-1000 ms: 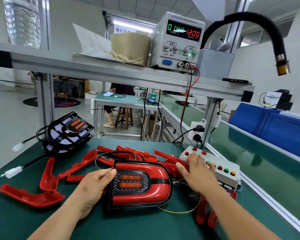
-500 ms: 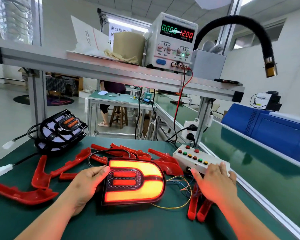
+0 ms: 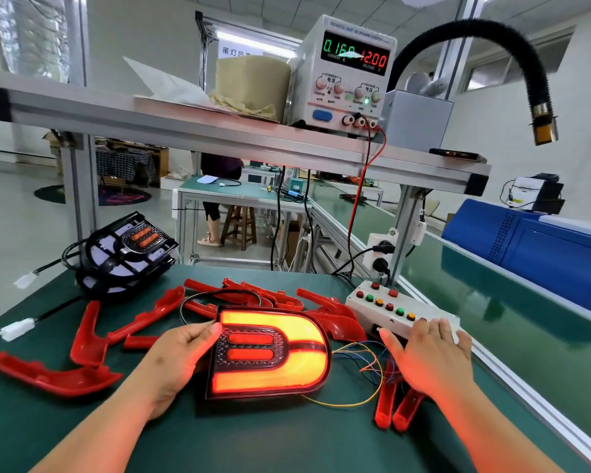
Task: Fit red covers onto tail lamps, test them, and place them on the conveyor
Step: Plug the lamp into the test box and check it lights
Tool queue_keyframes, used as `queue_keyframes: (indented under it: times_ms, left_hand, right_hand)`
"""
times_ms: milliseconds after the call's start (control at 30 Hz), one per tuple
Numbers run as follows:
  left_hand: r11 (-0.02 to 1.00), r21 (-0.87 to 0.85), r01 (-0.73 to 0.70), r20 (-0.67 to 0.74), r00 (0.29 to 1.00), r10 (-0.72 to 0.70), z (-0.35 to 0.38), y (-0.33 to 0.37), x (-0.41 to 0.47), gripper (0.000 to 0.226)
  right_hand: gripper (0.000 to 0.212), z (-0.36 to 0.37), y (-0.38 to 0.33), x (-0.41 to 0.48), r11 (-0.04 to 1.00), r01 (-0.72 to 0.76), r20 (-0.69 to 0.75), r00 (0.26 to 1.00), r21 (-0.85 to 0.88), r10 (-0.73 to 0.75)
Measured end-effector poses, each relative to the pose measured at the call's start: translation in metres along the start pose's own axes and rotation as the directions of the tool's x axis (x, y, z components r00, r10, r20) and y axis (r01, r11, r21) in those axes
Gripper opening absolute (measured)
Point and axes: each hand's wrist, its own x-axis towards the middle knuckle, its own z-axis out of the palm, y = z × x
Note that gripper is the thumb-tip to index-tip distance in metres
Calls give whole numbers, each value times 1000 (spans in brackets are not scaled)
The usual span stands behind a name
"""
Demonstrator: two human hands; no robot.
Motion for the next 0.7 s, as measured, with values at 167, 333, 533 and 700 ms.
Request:
queue_keyframes:
  times_ms: [167,333,533,700]
  left_hand:
    - [1000,-7,1,3,1000,-1,0,-1,0,32]
    - [1000,-3,2,-20,1000,-2,1,-2,1,32]
    - [999,-36,9,-9,1000,-10,1,-2,1,36]
    - [999,-50,20,-12,1000,-21,-1,-6,4,33]
  right_hand:
    - [88,-4,-1,2,1000,-28,-3,1000,7,28]
    - [67,-6,-14,12,977,139,-47,990,163,-133]
    - [76,-2,-42,28,954,223,4,974,201,-229]
    - [86,-1,-47,31,971,223,-3,975,85,-223]
